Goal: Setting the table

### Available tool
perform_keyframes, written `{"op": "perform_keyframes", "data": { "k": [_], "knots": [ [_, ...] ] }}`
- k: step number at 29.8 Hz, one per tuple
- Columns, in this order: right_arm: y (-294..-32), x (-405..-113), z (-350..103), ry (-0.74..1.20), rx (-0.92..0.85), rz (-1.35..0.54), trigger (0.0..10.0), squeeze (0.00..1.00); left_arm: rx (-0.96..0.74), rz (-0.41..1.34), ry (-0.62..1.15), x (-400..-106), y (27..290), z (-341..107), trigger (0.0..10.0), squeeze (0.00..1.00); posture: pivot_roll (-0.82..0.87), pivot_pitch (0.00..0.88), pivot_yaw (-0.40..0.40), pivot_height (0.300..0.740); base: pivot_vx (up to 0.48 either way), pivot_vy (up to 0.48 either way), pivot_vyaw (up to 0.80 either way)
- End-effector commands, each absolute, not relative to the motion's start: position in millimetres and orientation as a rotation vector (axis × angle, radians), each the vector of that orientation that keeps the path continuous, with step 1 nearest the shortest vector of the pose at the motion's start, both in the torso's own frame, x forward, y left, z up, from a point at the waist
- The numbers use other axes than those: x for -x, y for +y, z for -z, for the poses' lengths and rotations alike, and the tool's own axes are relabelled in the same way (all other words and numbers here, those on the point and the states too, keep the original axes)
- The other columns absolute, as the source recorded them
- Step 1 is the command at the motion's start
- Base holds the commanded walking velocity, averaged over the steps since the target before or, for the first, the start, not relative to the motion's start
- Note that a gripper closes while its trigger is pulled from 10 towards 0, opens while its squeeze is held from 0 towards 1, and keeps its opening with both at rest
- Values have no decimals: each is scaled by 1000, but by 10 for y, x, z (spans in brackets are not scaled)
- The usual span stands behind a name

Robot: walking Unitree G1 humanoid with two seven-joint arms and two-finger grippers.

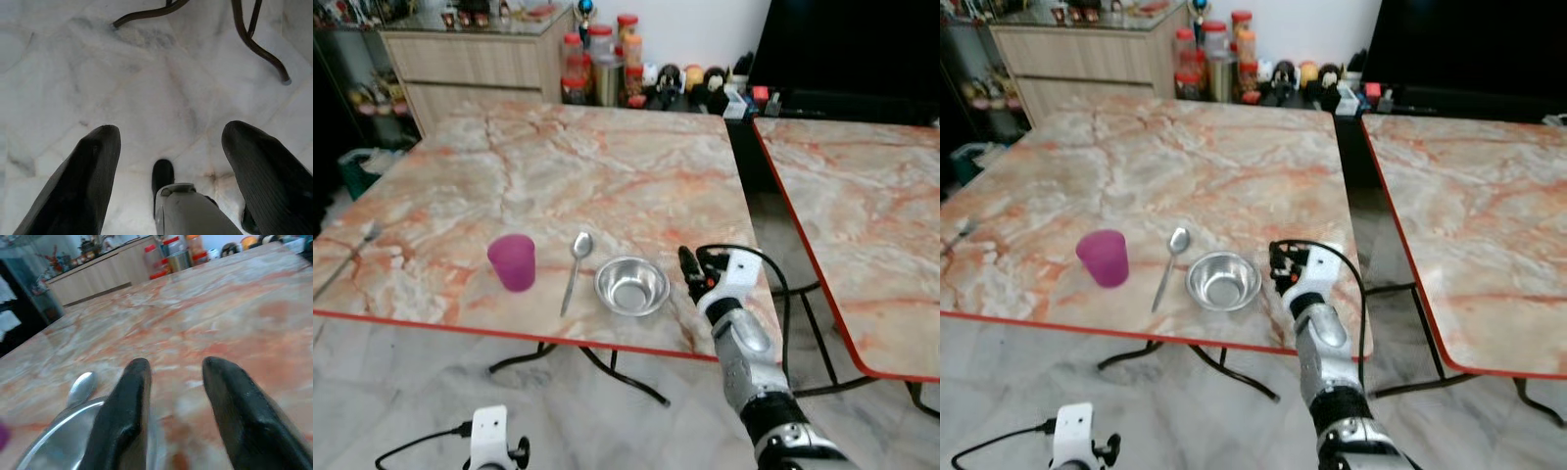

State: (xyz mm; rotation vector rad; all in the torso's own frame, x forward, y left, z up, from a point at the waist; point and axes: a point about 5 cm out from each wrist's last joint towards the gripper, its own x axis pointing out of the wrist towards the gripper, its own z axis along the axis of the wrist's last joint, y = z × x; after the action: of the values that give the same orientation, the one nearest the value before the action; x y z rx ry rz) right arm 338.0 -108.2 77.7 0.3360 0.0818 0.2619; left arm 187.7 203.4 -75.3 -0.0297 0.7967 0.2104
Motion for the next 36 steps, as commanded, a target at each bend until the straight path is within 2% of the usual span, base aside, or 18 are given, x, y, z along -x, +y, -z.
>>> {"op": "perform_keyframes", "data": {
  "k": [1, 13, 14, 18, 19, 25, 36],
  "knots": [
    [-1092, -3396, -835, 57, -331, -270, 10000, 1000, 38, -224, 811, -1837, 2040, 774, 10000, 0, -4, 0, -35, 740, 0, 0, 0],
    [-1060, -3379, -875, 49, -309, -275, 10000, 1000, 36, -219, 815, -1832, 2036, 779, 10000, 0, -8, 0, -35, 740, 0, 0, 0],
    [-1008, -3377, -856, 90, -317, -269, 10000, 0, 36, -215, 822, -1818, 2028, 788, 10000, 0, -10, 0, -34, 740, 0, 0, 0],
    [-940, -3371, -828, 161, -348, -278, 10000, 0, 36, -214, 828, -1807, 2019, 796, 10000, 0, -8, 0, -38, 740, 0, 0, 0],
    [-907, -3358, -757, 234, -322, -297, 10000, 0, 36, -214, 831, -1803, 2018, 798, 10000, 0, -10, 0, -39, 740, 0, 0, 0],
    [-861, -3316, -659, 312, -279, -334, 10000, 0, 39, -215, 833, -1803, 2008, 801, 10000, 0, -9, 0, -44, 740, 0, 0, 0],
    [-894, -3387, -812, 277, -294, -291, 10000, 0, 44, -202, 837, -1802, 1977, 807, 10000, 0, -11, 0, -47, 740, 0, 0, 0]
  ]
}}
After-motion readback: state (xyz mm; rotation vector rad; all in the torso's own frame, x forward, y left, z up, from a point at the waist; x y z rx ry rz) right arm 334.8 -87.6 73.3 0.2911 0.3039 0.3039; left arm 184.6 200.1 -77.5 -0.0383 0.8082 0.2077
